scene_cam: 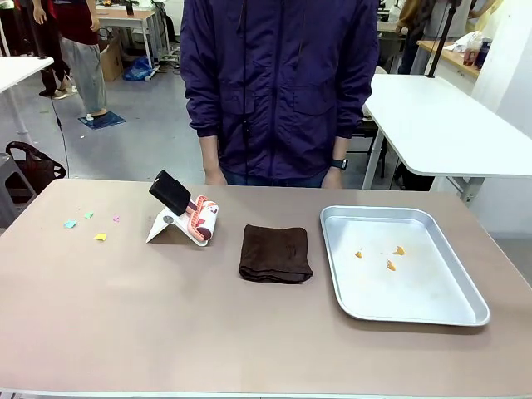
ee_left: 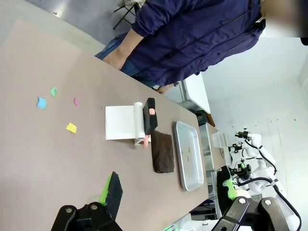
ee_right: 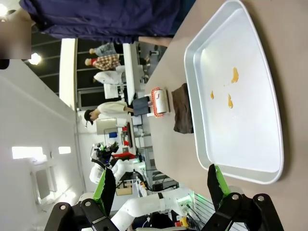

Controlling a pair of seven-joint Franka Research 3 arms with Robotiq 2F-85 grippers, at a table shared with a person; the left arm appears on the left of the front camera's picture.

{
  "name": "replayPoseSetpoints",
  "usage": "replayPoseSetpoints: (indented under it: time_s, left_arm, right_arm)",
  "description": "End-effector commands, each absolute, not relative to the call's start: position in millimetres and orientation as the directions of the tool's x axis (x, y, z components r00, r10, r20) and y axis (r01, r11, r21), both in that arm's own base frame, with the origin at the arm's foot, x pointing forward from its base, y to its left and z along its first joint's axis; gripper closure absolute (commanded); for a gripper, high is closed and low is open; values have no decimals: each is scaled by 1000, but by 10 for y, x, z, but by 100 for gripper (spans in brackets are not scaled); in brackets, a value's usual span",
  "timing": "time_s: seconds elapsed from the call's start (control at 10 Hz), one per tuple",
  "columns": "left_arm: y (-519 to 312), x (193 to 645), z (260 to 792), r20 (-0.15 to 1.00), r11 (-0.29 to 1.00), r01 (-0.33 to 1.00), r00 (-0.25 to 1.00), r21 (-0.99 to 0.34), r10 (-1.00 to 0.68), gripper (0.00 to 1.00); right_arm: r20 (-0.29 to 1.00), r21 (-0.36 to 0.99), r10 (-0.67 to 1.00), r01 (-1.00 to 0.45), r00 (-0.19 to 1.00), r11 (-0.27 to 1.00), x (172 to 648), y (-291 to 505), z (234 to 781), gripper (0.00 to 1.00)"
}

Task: Clean the surface of the table.
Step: Hold the Lint Roller with your left hand and the towel with your right hand.

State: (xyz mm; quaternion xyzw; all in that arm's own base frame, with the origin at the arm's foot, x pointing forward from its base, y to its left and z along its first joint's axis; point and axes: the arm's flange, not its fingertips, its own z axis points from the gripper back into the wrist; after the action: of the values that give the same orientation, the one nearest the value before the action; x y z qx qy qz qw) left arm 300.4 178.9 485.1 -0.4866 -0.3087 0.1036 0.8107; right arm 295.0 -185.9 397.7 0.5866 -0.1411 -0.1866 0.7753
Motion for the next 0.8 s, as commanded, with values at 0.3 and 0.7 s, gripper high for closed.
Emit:
replayPoseSetpoints:
  time_s: [0.3, 0.7]
  left_arm:
    - [1815, 2960, 4869, 397, 498, 134, 789, -857, 469, 0]
    - [1358, 3316, 5355, 457, 660, 197, 854, -725, 247, 0]
  right_arm:
    - [0, 961, -446, 124, 895, 249, 2968, -1825, 3982, 0]
    - [187, 823, -399, 79, 898, 562, 3143, -914, 4455, 0]
